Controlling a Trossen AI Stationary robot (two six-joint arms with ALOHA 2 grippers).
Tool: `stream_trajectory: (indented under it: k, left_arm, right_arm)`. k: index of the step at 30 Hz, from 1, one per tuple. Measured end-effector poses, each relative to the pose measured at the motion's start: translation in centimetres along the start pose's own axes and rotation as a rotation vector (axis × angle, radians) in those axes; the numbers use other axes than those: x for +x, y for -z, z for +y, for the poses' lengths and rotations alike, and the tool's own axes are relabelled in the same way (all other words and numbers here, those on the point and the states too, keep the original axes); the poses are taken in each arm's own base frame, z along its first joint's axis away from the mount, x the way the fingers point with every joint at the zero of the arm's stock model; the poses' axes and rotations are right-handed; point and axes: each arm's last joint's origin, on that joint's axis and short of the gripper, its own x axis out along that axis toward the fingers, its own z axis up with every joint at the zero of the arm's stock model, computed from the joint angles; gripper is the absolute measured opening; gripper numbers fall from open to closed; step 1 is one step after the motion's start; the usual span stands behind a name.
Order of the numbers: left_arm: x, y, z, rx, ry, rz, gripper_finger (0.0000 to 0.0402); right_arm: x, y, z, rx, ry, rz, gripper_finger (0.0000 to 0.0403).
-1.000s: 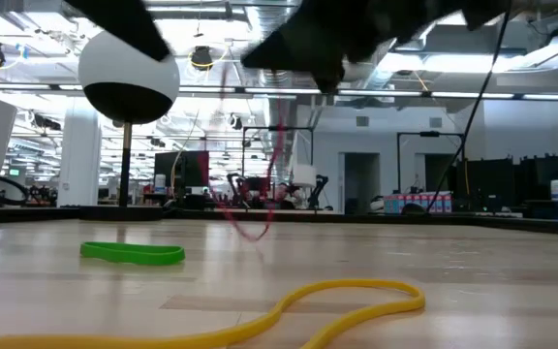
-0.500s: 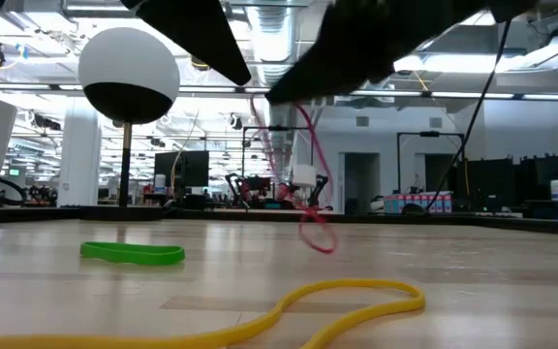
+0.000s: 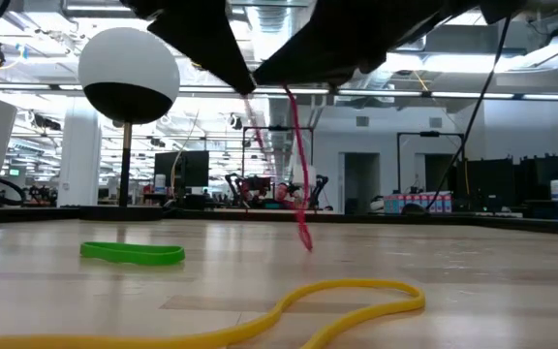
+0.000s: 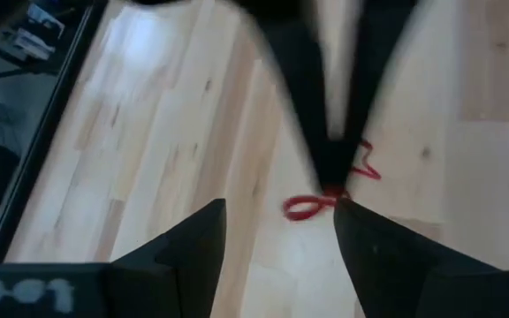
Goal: Pick and place items into bin
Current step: Put the red rubber band into the bin
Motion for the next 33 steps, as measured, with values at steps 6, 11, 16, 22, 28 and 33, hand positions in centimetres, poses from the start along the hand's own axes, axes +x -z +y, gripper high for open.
stream_trajectory:
  k: [6, 11, 16, 22, 28, 33]
  left_arm:
    - [0.62, -0.14, 0.46, -0.008, 0.030, 0.036, 0.0157]
    - [0.80, -0.21, 0.58, -0.013, 0.043, 0.047, 0.0079]
    - [0.80, -0.29, 0.53, -0.021, 0.047, 0.039, 0.0010]
    - [0.82, -0.49, 0.40, -0.021, 0.057, 0.022, 0.0009]
    - [0.82, -0.51, 0.41, -0.034, 0.054, 0.019, 0.0008]
    - [0.82, -0.53, 0.40, -0.033, 0.054, 0.017, 0.0033]
  right_arm:
    - [-0.03, -0.02, -0.08, -0.003, 0.018, 0.002, 0.0004]
    - [0.01, 0.00, -0.22, -0.001, 0.021, 0.004, 0.0005]
    - [0.24, 0.30, -0.38, -0.004, 0.027, 0.023, 0.0021]
    - [0.30, 0.50, -0.60, 0.001, 0.033, 0.042, 0.0067]
    - [0.30, 0.47, -0.67, 0.020, 0.056, 0.039, 0.0079]
    - [0.30, 0.46, -0.70, 0.020, 0.067, 0.038, 0.0064]
